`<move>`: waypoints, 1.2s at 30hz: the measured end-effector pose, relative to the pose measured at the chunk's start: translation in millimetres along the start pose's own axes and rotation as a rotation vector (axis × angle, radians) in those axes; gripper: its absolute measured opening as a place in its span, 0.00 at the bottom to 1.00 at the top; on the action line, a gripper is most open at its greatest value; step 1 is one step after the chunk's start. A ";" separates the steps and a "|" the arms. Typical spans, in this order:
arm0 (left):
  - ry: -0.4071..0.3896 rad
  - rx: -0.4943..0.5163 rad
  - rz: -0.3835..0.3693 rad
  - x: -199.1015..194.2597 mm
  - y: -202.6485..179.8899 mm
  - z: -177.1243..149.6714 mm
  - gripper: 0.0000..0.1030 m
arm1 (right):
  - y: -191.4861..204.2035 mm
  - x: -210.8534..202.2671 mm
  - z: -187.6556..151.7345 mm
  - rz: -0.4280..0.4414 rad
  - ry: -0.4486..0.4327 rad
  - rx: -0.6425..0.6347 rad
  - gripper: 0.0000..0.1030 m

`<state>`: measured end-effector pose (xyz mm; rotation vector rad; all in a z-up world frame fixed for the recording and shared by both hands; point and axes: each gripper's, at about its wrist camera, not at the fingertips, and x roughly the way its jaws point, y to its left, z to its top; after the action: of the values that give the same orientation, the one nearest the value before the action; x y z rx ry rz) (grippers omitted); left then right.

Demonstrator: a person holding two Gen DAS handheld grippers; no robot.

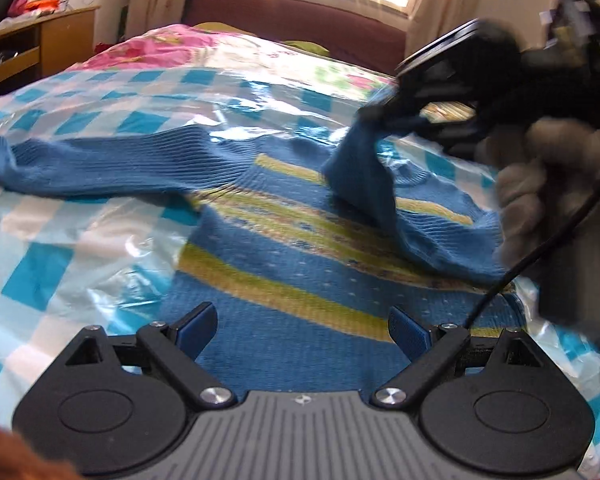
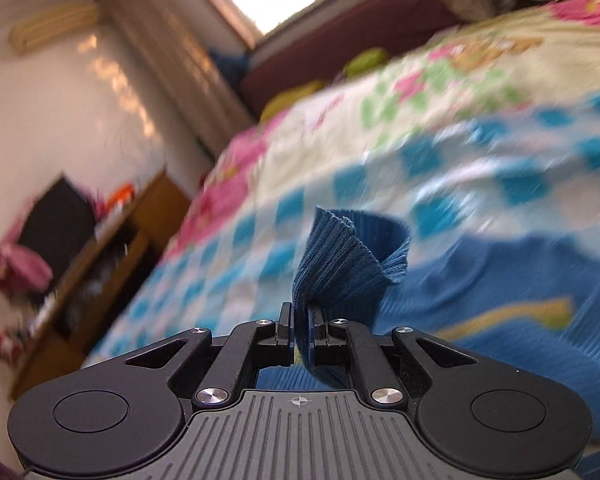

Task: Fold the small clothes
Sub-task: 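Lift the sleeve with the right gripper and lay it across the sweater body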

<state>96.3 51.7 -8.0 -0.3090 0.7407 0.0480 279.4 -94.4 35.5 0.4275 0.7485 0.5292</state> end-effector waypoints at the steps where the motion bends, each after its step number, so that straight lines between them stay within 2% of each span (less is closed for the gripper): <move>1: 0.004 -0.013 -0.001 1.8 4.2 -0.1 0.93 | 5.7 10.7 -8.8 -0.008 0.027 -0.022 0.07; 5: 0.011 -0.062 0.000 3.9 21.8 -0.7 0.93 | 23.3 45.7 -39.8 -0.022 0.157 -0.120 0.11; 9: 0.008 -0.082 -0.011 4.4 25.5 -0.7 0.93 | 28.9 46.3 -51.0 0.020 0.212 -0.097 0.11; 15: 0.013 -0.068 -0.022 5.2 23.1 -3.0 0.93 | 24.8 14.1 -35.2 0.032 0.165 -0.133 0.11; 18: 0.012 -0.061 -0.018 5.7 21.3 -3.6 0.93 | 2.3 -2.9 -24.2 -0.068 0.116 -0.135 0.12; 23: 0.030 -0.052 -0.011 9.6 18.6 -5.7 0.93 | -59.8 -24.6 -17.8 -0.327 0.059 -0.071 0.12; 25: 0.042 -0.049 -0.009 12.6 17.9 -6.5 0.93 | -82.4 -28.6 -20.1 -0.436 0.061 -0.045 0.11; 28: 0.052 -0.044 -0.002 15.4 17.1 -7.7 0.93 | -107.2 -33.9 -22.3 -0.425 0.063 0.036 0.07; 30: 0.050 -0.036 0.004 16.3 15.8 -8.0 0.93 | -108.6 -39.8 -20.1 -0.403 0.039 0.061 0.10; 34: 0.046 -0.029 0.006 16.4 15.2 -8.0 0.93 | -105.4 -47.1 -13.7 -0.407 -0.023 0.048 0.12; 36: 0.045 -0.030 0.005 16.2 15.3 -7.5 0.93 | -108.7 -41.5 -13.8 -0.438 0.006 0.022 0.12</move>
<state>101.1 63.1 -28.1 -0.3373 0.7856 0.0569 276.0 -202.1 -10.5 0.2701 0.8256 0.1119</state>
